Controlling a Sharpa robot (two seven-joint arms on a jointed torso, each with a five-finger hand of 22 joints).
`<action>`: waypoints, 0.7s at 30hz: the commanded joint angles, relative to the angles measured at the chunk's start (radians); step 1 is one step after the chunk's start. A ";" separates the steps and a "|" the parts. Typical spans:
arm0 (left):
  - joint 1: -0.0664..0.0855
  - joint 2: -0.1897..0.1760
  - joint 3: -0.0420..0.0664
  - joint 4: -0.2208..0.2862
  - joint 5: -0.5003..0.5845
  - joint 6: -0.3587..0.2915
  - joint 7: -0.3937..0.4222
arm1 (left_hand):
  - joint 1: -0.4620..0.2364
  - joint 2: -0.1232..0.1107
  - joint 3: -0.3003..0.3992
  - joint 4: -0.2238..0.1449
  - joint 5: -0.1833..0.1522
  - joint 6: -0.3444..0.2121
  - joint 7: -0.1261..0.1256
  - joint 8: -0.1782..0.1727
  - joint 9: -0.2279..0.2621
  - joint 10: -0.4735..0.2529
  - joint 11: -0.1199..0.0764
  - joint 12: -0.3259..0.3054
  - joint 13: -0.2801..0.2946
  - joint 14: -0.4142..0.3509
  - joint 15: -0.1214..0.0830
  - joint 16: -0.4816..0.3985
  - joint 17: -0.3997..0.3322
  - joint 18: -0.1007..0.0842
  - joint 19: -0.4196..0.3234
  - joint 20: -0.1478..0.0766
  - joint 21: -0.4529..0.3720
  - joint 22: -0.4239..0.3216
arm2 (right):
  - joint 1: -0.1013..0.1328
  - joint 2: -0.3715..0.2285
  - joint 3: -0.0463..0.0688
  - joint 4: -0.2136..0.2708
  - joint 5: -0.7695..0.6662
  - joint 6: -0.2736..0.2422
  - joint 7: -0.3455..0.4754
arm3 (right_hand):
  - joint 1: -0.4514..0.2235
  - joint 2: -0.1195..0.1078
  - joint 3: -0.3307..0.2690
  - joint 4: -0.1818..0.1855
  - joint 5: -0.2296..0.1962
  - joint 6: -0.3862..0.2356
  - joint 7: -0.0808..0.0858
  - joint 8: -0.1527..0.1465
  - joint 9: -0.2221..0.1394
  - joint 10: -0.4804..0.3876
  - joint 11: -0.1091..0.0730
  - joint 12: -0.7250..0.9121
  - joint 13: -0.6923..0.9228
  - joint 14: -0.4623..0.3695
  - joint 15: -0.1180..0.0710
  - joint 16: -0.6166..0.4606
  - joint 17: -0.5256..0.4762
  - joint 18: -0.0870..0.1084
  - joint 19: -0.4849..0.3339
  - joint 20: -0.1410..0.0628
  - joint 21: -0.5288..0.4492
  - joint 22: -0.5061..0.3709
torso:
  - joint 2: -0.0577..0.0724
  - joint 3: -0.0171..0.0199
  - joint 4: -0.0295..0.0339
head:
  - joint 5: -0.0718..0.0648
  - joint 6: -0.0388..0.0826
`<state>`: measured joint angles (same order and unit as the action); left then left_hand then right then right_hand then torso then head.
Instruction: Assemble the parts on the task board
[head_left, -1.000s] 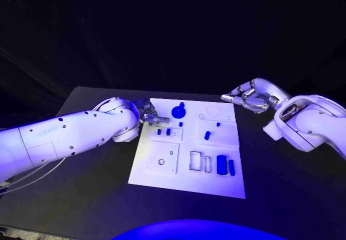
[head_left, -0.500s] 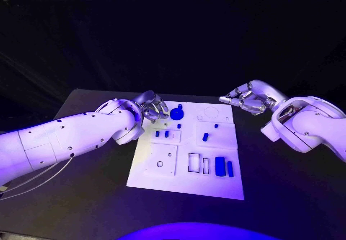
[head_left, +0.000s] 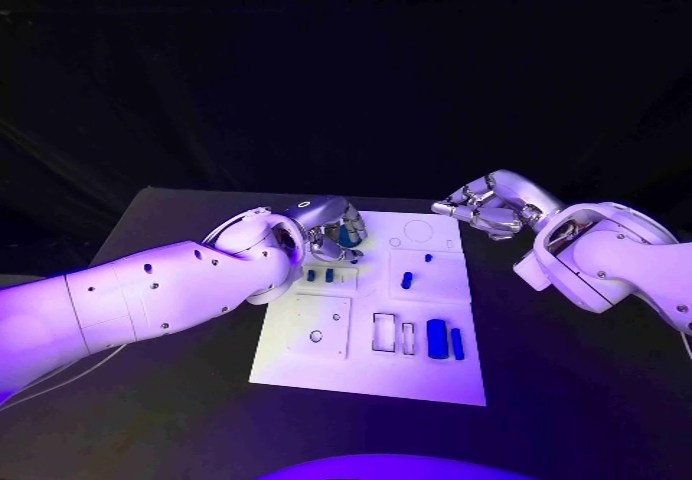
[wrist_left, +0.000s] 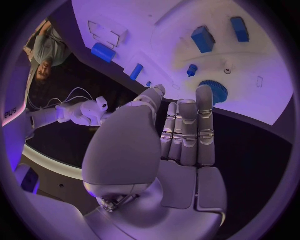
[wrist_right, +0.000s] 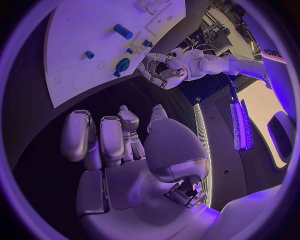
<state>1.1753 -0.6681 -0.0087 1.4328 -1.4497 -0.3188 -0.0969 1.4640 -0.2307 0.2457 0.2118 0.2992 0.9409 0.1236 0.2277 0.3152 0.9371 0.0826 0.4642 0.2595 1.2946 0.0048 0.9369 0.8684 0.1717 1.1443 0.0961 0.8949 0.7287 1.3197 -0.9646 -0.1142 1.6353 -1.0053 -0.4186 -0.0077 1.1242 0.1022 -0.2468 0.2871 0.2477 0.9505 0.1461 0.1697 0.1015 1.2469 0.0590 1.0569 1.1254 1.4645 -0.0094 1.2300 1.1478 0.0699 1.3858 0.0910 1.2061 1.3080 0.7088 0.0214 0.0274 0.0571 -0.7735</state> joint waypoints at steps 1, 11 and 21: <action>-0.001 0.010 0.001 -0.004 -0.160 0.107 -0.005 | -0.005 0.004 -0.013 0.000 -0.004 0.015 0.001 -0.008 -0.014 -0.002 0.001 -0.009 -0.013 0.008 0.004 0.026 0.008 -0.007 0.023 0.002 0.028 0.034 | -0.002 0.001 0.000 0.000 0.006 -0.010 0.017 | 0.010 0.002 -0.005 0.000 0.006 0.000 -0.003 0.004 0.001 -0.008 0.000 -0.008 -0.003 0.008 -0.007 -0.006 -0.003 0.013 -0.008 0.001 -0.009 0.053 | 0.000 -0.0006 0.0004 | -0.003 0.000; -0.002 0.041 0.002 -0.043 -0.209 0.151 -0.027 | 0.005 0.021 -0.039 0.003 -0.002 0.047 0.002 -0.032 -0.053 0.012 0.001 -0.028 -0.050 0.044 0.003 0.130 0.055 -0.025 0.079 0.002 0.121 0.138 | -0.003 0.001 0.000 0.003 0.007 -0.014 0.019 | 0.012 0.003 -0.007 0.001 0.009 0.000 -0.003 0.004 0.001 -0.008 0.000 -0.010 -0.006 0.008 -0.007 -0.009 -0.005 0.013 -0.007 0.001 -0.012 0.051 | 0.000 -0.0003 -0.0003 | -0.006 -0.001; -0.005 0.069 0.003 -0.084 -0.210 0.128 -0.019 | 0.016 0.037 -0.028 0.010 0.000 0.055 0.008 -0.055 -0.079 0.030 0.001 -0.043 -0.076 0.049 0.002 0.170 0.059 -0.030 0.091 0.002 0.153 0.174 | -0.003 0.001 0.000 0.004 0.007 -0.013 0.020 | 0.012 0.004 -0.008 0.001 0.010 0.000 -0.004 0.004 0.001 -0.008 0.000 -0.011 -0.007 0.009 -0.007 -0.010 -0.005 0.013 -0.007 0.001 -0.013 0.050 | -0.001 -0.0010 0.0024 | -0.013 0.001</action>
<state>1.1718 -0.6024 -0.0066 1.3519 -1.6409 -0.1952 -0.1183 1.4837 -0.2027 0.2145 0.2193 0.2992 0.9897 0.1300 0.1775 0.2378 0.9628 0.0826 0.4252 0.1853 1.3375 0.0086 1.1038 0.9251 0.1550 1.2283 0.0986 1.0446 0.9001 1.3173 -0.9643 -0.1142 1.6379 -0.9987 -0.4280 0.0015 1.1280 0.1062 -0.2495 0.2898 0.2537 0.9505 0.1462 0.1697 0.1012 1.2469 0.0590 1.0513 1.1191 1.4645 -0.0093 1.2263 1.1436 0.0697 1.3859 0.0911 1.1985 1.3077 0.7076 0.0211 0.0293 0.0451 -0.7743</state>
